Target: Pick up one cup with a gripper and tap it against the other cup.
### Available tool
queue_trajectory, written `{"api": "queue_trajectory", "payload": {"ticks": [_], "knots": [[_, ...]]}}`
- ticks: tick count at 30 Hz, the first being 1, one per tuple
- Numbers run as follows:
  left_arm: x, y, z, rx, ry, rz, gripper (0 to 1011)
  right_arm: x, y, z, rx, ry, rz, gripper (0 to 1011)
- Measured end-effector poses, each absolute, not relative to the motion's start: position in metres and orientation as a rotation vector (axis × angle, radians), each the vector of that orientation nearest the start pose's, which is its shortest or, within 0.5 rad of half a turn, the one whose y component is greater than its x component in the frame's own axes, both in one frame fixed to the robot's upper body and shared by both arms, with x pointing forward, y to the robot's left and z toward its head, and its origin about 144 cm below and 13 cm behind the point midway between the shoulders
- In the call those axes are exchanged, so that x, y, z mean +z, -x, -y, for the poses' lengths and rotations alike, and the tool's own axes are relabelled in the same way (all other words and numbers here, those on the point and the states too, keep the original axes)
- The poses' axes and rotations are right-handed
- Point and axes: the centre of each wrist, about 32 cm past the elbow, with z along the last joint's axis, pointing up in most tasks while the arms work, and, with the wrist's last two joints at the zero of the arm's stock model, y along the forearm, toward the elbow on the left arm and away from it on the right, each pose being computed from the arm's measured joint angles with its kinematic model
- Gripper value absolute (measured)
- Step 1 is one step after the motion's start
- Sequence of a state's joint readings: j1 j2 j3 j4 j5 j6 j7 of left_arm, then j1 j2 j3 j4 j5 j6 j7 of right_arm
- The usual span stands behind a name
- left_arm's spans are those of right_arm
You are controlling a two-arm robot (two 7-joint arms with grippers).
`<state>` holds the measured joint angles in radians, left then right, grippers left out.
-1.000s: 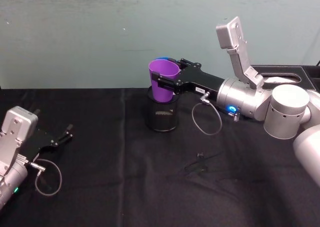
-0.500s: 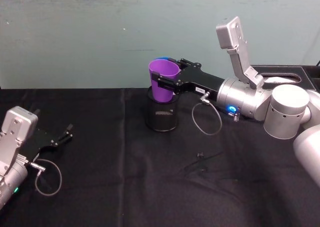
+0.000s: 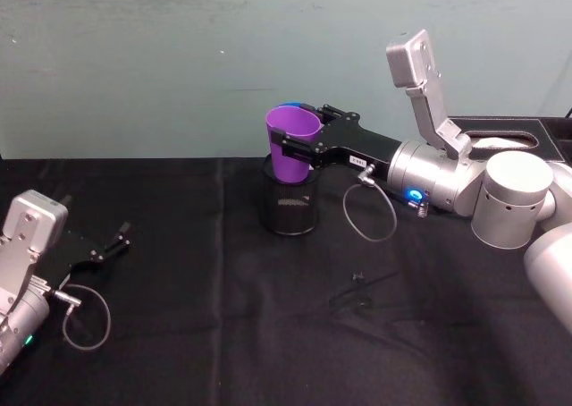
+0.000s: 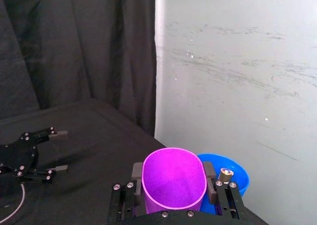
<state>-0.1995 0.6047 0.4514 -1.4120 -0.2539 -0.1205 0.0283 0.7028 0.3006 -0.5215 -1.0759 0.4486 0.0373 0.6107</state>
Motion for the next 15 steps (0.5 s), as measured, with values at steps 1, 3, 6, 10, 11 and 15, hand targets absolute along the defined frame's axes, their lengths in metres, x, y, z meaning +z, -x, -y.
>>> {"api": "queue_trajectory", "payload": {"ticks": [1,3,6,10,11,15], "knots": [[1.1398,-0.4886,-0.3096,1.248,-0.304,0.285,1000,1.2415,-0.6248,0.2243,-0.682,0.074,0.066,728],[1.1398,-0.4886,-0.3097,1.248,-0.304,0.285,1000,1.2415,-0.6248,0.2243,-0.682,0.074,0.066,728],[1.1398,-0.4886,-0.3097,1.248,-0.304,0.285,1000,1.2415,-0.6248,0.2243,-0.681,0.074,0.066,728],[1.1398,-0.4886,-0.3097,1.248,-0.304,0.285,1000,1.2415,-0.6248,0.2243,-0.681,0.074,0.066,728],[1.1398,-0.4886,-0.3096,1.248,-0.304,0.285,1000,1.2415,-0.6248,0.2243,-0.682,0.074,0.066,728],[1.1398,-0.4886,-0.3097,1.248,-0.304,0.285,1000,1.2415,-0.6248,0.2243,-0.681,0.074,0.066,728]]}}
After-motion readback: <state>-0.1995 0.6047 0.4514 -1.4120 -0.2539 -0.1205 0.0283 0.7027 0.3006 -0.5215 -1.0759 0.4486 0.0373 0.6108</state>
